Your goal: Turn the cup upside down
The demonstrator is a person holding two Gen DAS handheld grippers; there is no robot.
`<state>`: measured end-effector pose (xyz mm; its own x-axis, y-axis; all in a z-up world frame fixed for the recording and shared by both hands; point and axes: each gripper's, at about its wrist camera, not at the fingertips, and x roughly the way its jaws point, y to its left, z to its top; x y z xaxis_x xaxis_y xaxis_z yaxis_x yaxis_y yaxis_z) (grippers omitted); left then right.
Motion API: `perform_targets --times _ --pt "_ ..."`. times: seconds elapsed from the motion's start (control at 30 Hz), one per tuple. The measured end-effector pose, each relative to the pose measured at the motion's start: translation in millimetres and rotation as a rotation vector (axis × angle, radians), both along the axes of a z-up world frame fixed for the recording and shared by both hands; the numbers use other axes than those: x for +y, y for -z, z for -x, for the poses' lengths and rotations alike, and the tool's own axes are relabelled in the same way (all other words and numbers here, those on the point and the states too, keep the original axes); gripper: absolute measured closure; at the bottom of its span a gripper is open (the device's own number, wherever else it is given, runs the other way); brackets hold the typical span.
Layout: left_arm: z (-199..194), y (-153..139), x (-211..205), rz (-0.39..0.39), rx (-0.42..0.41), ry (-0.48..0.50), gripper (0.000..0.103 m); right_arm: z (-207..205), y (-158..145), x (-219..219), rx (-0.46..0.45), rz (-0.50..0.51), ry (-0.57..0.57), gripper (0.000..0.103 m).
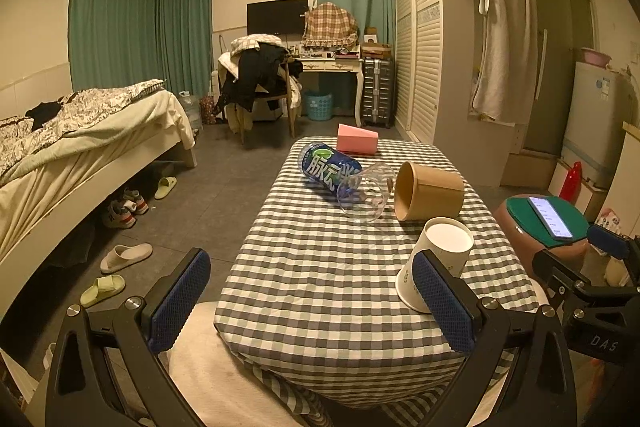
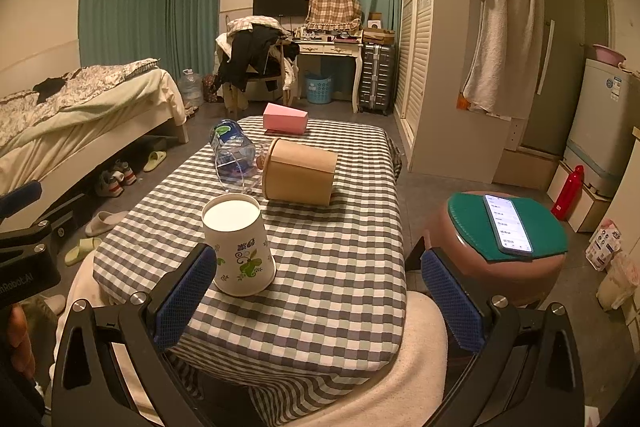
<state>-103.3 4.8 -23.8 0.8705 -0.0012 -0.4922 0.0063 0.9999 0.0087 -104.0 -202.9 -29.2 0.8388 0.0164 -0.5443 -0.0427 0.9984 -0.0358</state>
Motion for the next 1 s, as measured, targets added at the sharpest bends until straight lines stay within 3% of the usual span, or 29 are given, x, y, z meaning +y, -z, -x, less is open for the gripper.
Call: perform_targets --times 1.0 --pt "0.6 1.5 0.9 -0.002 0.008 0.0 0.0 -0.1 8.1 3.9 0.017 0.006 -0.008 0.0"
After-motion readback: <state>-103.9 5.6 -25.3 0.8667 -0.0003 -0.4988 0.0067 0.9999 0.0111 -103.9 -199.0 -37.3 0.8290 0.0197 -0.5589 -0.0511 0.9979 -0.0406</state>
